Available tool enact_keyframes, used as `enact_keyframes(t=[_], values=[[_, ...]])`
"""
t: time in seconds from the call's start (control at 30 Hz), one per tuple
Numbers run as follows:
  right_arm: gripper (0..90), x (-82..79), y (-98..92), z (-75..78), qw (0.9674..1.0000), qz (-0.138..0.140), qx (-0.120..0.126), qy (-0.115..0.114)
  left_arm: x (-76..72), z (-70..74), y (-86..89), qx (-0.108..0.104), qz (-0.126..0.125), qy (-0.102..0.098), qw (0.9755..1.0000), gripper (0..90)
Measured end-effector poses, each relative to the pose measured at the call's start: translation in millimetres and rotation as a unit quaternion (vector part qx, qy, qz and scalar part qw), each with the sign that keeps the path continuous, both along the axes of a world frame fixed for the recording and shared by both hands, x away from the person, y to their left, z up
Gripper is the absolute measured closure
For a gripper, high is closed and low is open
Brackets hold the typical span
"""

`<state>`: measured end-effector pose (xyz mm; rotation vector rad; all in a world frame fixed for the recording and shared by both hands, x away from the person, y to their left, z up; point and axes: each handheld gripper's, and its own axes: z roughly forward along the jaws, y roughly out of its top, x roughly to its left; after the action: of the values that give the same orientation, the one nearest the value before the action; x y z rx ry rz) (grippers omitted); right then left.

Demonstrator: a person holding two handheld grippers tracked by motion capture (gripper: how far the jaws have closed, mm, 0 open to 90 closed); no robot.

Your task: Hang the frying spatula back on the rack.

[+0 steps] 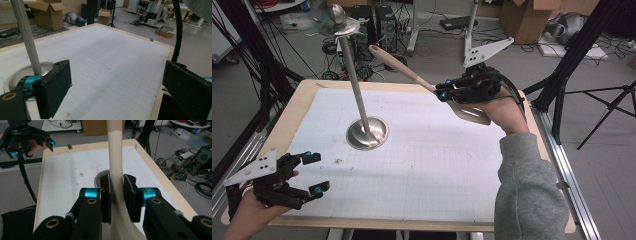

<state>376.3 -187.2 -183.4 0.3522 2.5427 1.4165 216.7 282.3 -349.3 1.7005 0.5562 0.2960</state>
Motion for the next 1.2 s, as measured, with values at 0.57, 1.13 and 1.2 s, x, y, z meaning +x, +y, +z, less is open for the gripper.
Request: enact_keyframes(t=[0.57, 1.13, 1.2], values=[[76.9, 6.0, 6.7, 10.0, 0.9998, -0.012, 0.016, -0.005, -1.4, -1.5, 0.1, 0.001, -0.001, 0.003, 1.0000, 9.2], [76.9, 13.8, 16.3, 15.6, 0.9996, -0.022, 0.018, -0.001, -3.3, -1.8, 2.0, 0.001, 0.001, 0.003, 1.0000, 9.1], [76.9, 13.7, 17.5, 15.0, 0.9997, -0.020, 0.016, 0.001, -3.4, -1.9, 1.6, -0.001, 0.001, 0.004, 1.0000, 9.1]])
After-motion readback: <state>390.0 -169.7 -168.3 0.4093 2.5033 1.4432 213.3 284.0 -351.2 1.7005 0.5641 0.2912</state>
